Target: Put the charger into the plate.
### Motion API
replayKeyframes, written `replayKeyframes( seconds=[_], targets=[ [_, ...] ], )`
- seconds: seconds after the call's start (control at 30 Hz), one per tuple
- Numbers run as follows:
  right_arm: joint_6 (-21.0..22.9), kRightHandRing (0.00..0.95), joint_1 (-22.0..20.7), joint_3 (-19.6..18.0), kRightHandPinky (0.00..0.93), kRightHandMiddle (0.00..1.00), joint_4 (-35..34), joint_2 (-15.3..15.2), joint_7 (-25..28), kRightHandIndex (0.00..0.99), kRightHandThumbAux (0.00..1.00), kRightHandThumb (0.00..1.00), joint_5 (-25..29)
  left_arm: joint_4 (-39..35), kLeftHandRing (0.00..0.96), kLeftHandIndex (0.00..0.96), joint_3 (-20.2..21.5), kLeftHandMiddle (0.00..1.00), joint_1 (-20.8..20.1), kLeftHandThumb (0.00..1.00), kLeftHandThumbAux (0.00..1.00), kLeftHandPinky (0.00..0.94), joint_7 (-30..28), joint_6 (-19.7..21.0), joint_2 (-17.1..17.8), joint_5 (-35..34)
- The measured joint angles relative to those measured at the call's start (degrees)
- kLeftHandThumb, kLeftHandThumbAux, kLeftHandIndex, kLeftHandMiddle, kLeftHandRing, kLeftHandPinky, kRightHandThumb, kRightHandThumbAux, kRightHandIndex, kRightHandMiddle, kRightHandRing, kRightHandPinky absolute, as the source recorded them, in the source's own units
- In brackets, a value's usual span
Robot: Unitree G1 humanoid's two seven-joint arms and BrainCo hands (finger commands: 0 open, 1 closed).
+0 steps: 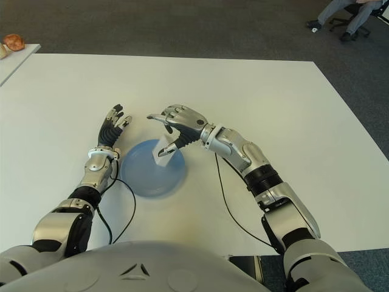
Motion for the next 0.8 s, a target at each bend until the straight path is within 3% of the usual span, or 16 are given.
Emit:
replayKeyframes(
  seconds=[0.47, 0.8],
  targets=[
    [-3.1, 0.000, 0.0, -0.5, 0.000, 0.000, 2.6, 0.2, 0.8, 0.000, 0.107, 0.224, 3.5, -0.2, 0.055, 0.039, -0.2, 0.064, 0.0, 0.000, 0.571, 0.058, 0.2, 0.0, -0.3, 0.1],
    [-3.6, 0.000, 0.0, -1.9, 0.000, 0.000, 3.0, 0.8, 1.8, 0.000, 0.090, 0.251, 5.7, -0.2, 0.056, 0.034, -0.2, 0.062, 0.0, 0.000, 0.596, 0.055, 0.2, 0.1, -0.3, 0.1]
  ],
)
